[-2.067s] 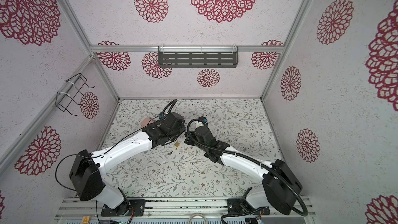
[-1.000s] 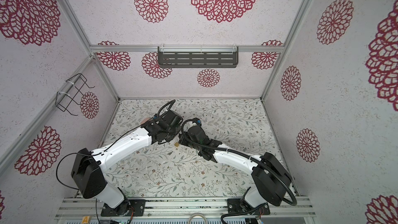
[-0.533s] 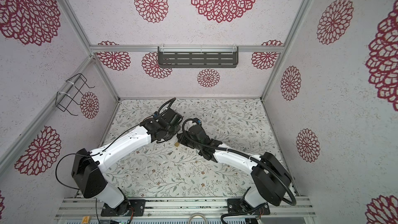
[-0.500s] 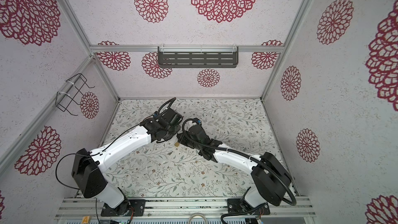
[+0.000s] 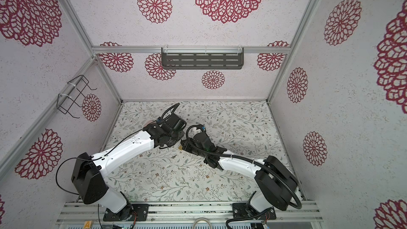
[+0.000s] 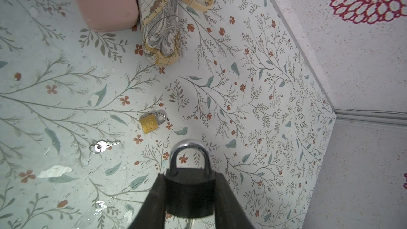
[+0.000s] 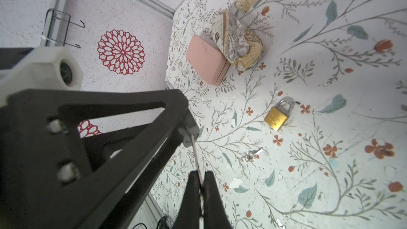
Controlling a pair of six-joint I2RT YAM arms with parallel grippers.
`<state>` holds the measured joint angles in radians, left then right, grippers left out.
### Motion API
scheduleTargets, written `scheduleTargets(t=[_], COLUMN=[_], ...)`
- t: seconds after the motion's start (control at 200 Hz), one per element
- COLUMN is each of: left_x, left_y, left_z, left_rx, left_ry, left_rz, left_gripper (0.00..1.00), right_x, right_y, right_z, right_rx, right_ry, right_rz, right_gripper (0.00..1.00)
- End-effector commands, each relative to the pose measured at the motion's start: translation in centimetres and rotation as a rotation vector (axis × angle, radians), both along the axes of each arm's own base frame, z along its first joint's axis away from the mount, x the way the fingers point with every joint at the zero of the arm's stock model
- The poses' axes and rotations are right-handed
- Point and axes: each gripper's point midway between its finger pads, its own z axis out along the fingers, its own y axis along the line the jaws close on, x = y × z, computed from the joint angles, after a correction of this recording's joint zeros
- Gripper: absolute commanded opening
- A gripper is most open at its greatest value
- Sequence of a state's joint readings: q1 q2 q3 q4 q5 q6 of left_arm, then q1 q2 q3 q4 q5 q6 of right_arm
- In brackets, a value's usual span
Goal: Unlock with the key
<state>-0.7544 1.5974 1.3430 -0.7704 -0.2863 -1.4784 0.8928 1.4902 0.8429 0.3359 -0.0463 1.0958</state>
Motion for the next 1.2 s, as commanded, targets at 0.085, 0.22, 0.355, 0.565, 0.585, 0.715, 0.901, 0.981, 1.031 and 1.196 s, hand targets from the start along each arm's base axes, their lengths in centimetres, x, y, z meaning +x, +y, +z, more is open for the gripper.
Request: scheduleTargets(t=[0.085, 0.22, 0.355, 0.565, 0.585, 0.715, 0.901, 0.981, 1.031, 1.196], left_x=[-5.0, -5.0, -4.6, -3.8, -3.8, -3.5, -3.5, -3.4, -3.4, -4.0], left_y=[-2.4, -2.1, -1.4, -1.0, -0.9, -0.8, -0.1, -0.5, -0.6, -0.9], left_z=[0.9, 0.6, 1.3, 1.8, 1.9, 2.3, 2.1, 2.2, 2.2, 2.4], left_rx=[-0.144, -0.173, -0.191, -0.263, -0.263, -0.266, -0.242, -0.262, -0.257, -0.230], left_ry=[0.134, 0.135, 0.111, 0.080, 0.078, 0.067, 0.069, 0.063, 0.064, 0.078], left_rz=[-0.107, -0.070, -0.022, 0.034, 0.036, 0.050, 0.061, 0.053, 0.044, -0.002], left_gripper=[0.00, 0.00, 0.00, 0.00, 0.00, 0.00, 0.00, 0.00, 0.00, 0.00], right_x=[3.1, 2.5, 1.7, 0.7, 0.6, 0.2, -0.3, -0.6, -0.8, -0.5], right_y=[-2.3, -2.2, -1.5, -0.5, -0.5, -0.7, -0.4, 0.6, 1.4, 2.2], right_z=[3.5, 2.4, 1.6, 0.9, 0.8, 0.2, 0.1, 0.6, 1.0, 3.6], right_rx=[-0.002, -0.052, -0.068, -0.063, -0.070, -0.110, -0.157, -0.138, -0.122, -0.100], right_ry=[-0.134, -0.134, -0.132, -0.114, -0.112, -0.104, -0.117, -0.122, -0.123, -0.191], right_rz=[-0.213, -0.214, -0.182, -0.111, -0.105, -0.090, -0.043, 0.011, 0.045, 0.073], right_gripper=[0.00, 0.00, 0.00, 0.00, 0.00, 0.00, 0.00, 0.00, 0.00, 0.00])
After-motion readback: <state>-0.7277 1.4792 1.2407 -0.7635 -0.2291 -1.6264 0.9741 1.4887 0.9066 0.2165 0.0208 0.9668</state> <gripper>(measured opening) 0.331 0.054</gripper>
